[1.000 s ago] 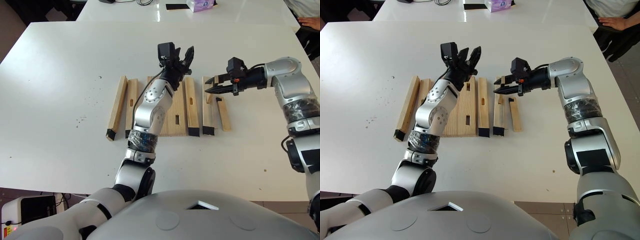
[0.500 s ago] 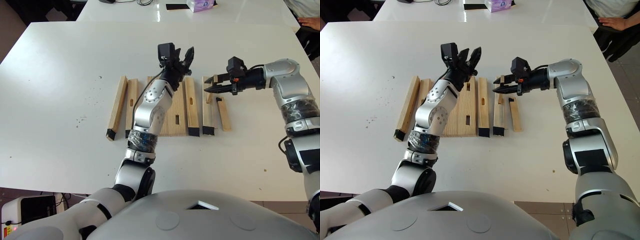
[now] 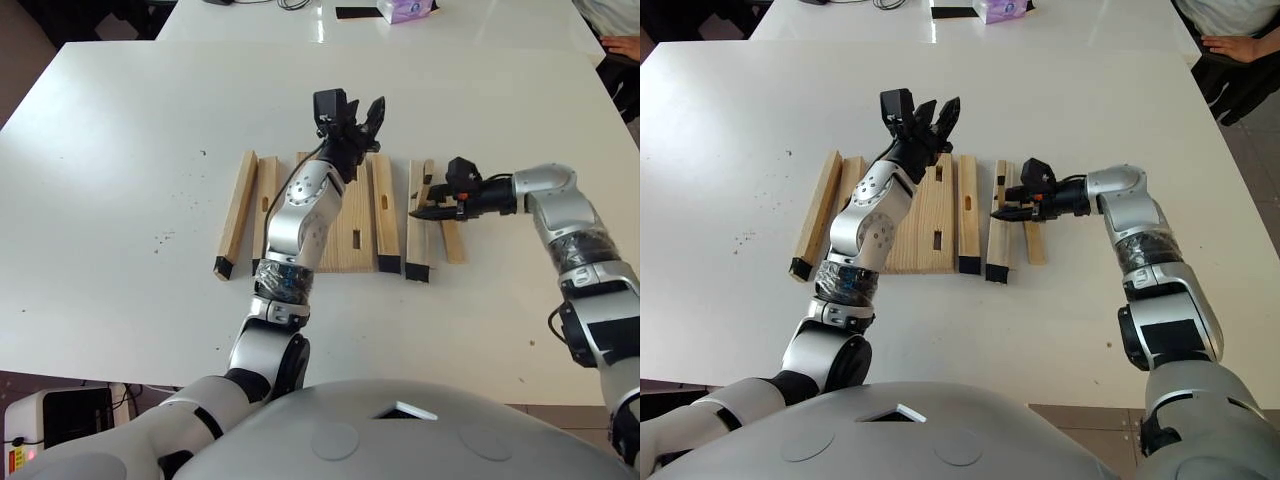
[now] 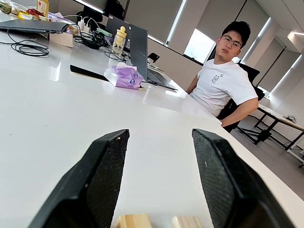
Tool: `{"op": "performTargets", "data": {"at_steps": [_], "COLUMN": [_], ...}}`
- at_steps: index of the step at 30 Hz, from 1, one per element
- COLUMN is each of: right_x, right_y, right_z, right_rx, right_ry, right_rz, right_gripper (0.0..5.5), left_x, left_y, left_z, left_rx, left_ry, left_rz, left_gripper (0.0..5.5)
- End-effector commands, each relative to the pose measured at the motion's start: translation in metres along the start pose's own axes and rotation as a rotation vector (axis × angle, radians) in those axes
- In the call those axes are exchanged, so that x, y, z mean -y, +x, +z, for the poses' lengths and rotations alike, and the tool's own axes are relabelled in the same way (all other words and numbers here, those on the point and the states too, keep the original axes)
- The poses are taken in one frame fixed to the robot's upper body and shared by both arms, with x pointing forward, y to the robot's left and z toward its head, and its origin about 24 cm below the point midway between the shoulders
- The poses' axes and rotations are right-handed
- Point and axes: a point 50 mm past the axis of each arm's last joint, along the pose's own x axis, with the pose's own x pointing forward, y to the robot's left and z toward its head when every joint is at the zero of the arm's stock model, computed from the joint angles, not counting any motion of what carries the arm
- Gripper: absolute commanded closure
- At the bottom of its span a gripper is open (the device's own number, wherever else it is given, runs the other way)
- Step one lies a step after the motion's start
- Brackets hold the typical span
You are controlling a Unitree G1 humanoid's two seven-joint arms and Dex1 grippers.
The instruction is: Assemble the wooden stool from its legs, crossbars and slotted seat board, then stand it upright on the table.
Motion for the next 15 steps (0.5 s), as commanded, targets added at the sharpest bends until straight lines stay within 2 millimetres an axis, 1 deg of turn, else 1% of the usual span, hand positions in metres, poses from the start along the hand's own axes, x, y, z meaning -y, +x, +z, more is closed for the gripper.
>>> {"op": "performTargets", "data": {"at_steps": [1, 6, 9, 12, 15], "right_x": [0.002, -0.017, -0.026, -0.028, -0.025], "right_y": [-0.010, -0.024, -0.034, -0.046, -0.059], "right_z": [0.019, 0.020, 0.025, 0.039, 0.058], "right_rx": [0.046, 0.050, 0.048, 0.100, 0.203], "right_ry": [-0.052, -0.072, -0.094, -0.123, -0.152], "right_rz": [-0.071, -0.056, -0.077, -0.153, -0.264], "right_gripper": [2.99, 2.99, 2.99, 2.99, 2.99], "left_x": [0.005, 0.003, 0.003, -0.001, -0.004], "left_y": [0.001, -0.002, -0.004, -0.006, -0.008], "left_z": [0.002, 0.003, 0.005, 0.006, 0.008], "left_rx": [0.019, 0.024, 0.032, 0.038, 0.039], "left_ry": [-0.017, -0.018, 0.018, 0.017, 0.006], "left_rz": [-0.003, -0.001, -0.005, 0.018, 0.017], "left_gripper": [3.02, 3.02, 3.02, 3.02, 3.02]}}
